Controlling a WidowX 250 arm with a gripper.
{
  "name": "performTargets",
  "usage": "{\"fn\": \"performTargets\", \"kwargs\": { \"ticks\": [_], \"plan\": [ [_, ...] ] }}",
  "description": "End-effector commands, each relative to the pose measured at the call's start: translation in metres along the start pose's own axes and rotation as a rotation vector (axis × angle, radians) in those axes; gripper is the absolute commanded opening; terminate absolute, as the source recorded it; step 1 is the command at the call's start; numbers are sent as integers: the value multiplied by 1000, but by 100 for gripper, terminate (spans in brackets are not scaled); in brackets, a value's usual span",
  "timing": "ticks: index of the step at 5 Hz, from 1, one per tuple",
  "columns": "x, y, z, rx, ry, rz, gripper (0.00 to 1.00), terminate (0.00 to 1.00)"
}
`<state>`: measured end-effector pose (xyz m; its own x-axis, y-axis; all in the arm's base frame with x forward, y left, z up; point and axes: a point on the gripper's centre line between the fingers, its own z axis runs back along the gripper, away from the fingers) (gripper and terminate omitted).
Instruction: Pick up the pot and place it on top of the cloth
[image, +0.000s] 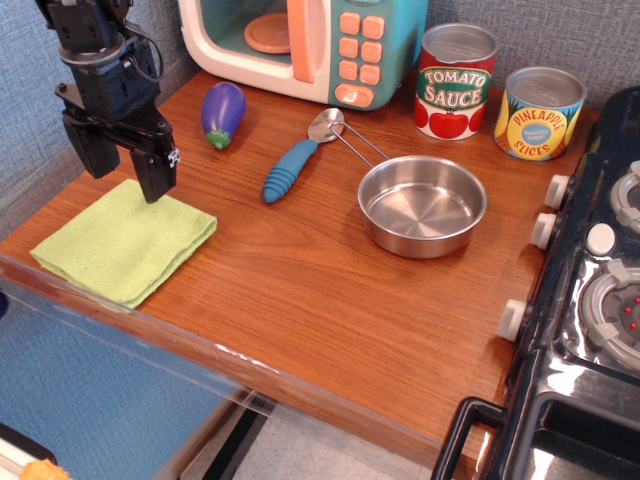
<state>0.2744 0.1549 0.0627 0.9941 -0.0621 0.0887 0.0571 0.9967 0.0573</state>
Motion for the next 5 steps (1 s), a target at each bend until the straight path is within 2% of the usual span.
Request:
{"fn": "performTargets", "kwargs": {
  "ticks": [1,2,3,4,5],
  "plan": [
    [0,0,0,0,0,0,100,0],
    [9,-13,-1,-13,11,-54,100,0],
    [29,-39,-1,-35,7,-115,100,0],
    [54,-89,5,-53,-14,-269,100,0],
    [77,-141,22,-85,-76,-514,100,0]
  ]
}}
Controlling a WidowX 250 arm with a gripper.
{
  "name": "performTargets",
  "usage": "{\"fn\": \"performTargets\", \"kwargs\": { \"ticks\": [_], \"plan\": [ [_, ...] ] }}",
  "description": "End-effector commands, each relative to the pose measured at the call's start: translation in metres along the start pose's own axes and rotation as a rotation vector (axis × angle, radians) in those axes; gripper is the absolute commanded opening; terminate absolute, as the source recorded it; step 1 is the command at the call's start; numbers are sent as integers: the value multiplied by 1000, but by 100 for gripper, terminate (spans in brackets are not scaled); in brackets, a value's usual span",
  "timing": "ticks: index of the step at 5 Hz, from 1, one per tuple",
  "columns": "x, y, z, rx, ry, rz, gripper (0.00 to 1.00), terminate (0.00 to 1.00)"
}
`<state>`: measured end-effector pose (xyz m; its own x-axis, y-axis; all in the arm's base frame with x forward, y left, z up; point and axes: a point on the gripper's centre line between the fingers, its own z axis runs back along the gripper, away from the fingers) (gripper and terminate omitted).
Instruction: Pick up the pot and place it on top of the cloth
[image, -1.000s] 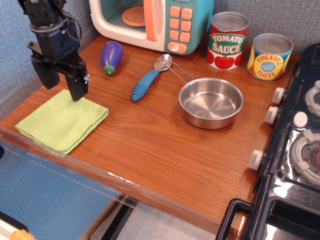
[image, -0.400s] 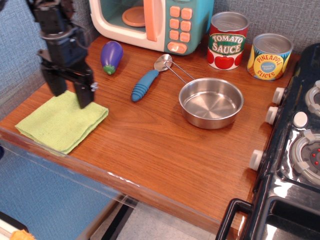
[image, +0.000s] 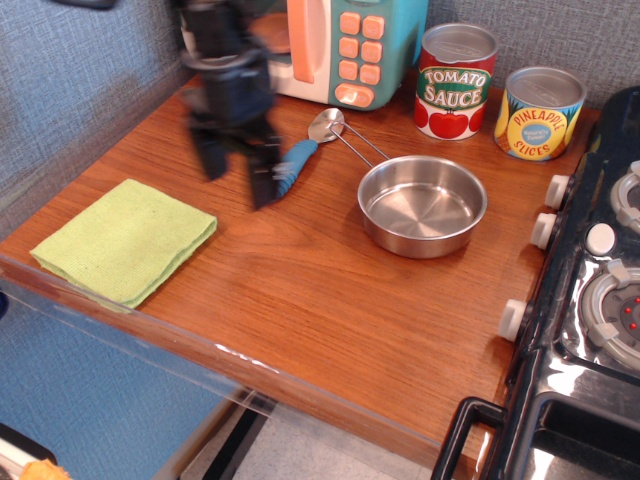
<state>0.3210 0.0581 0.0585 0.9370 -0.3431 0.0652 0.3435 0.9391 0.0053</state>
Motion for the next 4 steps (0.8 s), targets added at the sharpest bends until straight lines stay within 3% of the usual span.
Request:
{"fn": "performTargets", "kwargs": {
  "ticks": [1,2,3,4],
  "plan": [
    [56,-88,38,-14,-139,-413,100,0],
    [76,-133,29,-36,-150,-531,100,0],
    [83,-147,1,-38,-105,-600,100,0],
    [80,-137,-34,1,-37,-607,100,0]
  ]
}}
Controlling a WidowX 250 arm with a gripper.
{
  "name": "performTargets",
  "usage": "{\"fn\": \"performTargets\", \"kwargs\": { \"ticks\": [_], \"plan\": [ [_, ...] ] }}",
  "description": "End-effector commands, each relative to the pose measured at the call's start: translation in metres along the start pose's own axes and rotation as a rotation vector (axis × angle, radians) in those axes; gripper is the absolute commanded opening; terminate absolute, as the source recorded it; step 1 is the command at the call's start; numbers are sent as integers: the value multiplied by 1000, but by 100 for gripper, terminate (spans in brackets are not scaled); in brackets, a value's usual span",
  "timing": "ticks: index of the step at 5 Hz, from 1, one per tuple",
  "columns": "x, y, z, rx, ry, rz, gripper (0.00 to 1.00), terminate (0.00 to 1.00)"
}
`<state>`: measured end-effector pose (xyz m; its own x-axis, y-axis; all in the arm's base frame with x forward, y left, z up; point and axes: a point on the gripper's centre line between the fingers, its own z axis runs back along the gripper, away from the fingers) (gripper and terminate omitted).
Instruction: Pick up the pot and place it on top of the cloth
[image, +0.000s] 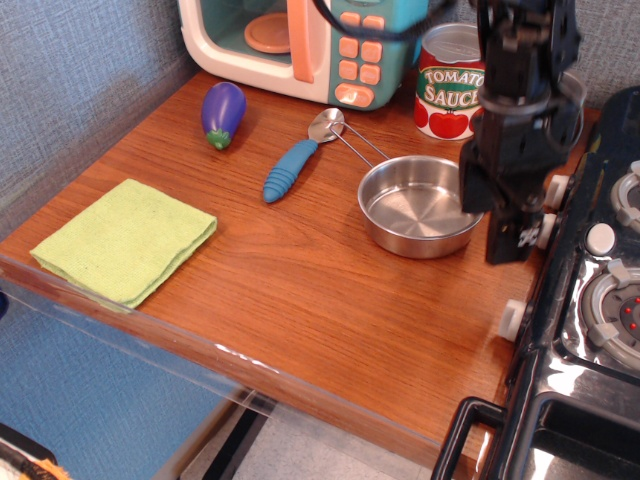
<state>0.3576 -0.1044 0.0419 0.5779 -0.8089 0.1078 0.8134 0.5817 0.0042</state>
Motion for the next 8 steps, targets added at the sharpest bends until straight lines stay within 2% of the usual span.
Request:
{"fn": "performTargets", "kwargs": {
  "ticks": [1,2,3,5,7,8],
  "plan": [
    [-16,2,-30,55,75,0,100,0],
    [-19,2,-31,63,72,13,100,0],
    [-26,3,-31,48,63,46,0,0],
    [-34,7,-10,55,45,58,0,0],
    [-55,9,51,55,-80,140,0,0],
    [-76,13,90,87,-144,248,0,0]
  ]
}}
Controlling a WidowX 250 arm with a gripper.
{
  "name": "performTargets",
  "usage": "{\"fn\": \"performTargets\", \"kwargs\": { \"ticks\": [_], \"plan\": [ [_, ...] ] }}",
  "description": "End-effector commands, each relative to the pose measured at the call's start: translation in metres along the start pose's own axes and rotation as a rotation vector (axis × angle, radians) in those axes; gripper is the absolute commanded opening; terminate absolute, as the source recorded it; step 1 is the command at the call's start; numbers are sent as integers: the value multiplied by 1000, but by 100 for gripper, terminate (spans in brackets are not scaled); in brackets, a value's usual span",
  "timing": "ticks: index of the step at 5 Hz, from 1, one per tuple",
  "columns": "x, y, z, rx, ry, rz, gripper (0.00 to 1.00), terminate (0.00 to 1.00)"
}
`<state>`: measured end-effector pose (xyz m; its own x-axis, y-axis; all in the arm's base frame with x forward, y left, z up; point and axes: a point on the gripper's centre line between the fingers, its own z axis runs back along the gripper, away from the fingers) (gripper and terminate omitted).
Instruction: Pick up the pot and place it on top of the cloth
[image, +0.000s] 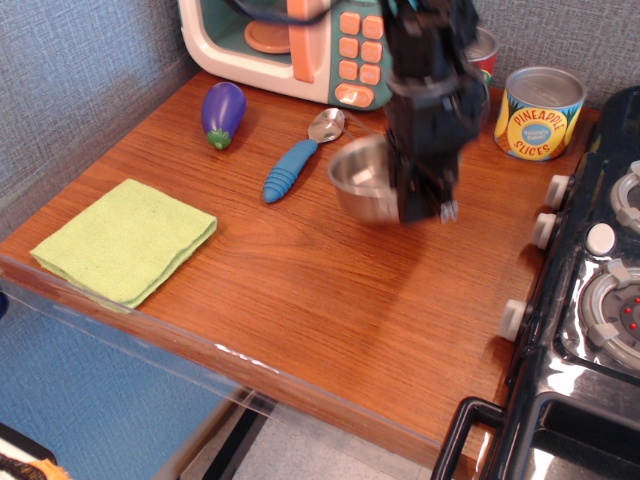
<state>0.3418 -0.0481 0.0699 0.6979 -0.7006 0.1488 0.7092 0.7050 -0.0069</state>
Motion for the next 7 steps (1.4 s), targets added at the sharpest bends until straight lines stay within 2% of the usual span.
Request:
{"fn": "performTargets", "kwargs": {
  "ticks": [1,2,3,4,5,6,7],
  "plan": [
    [-60,3,94,100,-155,182,0,0],
    [-109,9,105,151,-130,317,0,0],
    [-159,20,96,191,-69,466,0,0],
    [-196,37,79,222,-15,595,0,0],
    [-211,56,56,211,60,571,0,0],
    [-213,56,39,199,104,513,0,0],
    [-206,38,29,196,123,436,0,0]
  ]
}}
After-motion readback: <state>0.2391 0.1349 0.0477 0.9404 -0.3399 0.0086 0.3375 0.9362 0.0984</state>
